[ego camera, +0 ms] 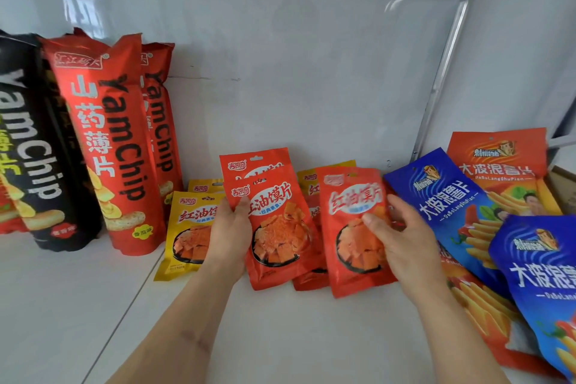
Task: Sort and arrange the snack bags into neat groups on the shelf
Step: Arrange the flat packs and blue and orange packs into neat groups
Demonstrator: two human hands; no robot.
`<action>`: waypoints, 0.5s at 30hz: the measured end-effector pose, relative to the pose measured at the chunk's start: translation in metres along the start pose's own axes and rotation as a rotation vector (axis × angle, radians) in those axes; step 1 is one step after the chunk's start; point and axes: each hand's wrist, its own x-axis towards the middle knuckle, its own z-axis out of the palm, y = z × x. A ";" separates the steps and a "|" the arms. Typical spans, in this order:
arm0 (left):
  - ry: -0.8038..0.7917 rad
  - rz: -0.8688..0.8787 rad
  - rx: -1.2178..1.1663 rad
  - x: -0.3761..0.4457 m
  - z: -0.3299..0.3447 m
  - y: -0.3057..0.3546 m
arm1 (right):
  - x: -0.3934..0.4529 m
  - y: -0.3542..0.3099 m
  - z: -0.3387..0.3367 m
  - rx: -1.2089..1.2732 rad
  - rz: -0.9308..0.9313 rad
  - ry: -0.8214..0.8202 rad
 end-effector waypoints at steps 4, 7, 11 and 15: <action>-0.028 -0.026 -0.079 -0.007 0.008 -0.006 | -0.012 0.000 0.036 -0.163 -0.037 -0.193; -0.049 -0.026 -0.110 -0.014 0.015 -0.007 | -0.018 -0.006 0.050 -0.297 -0.080 -0.187; -0.057 -0.029 -0.086 -0.014 0.017 -0.008 | -0.026 -0.009 0.061 -0.353 -0.124 -0.150; -0.040 -0.004 0.056 -0.009 0.014 -0.012 | -0.029 -0.009 0.064 -0.385 -0.121 -0.186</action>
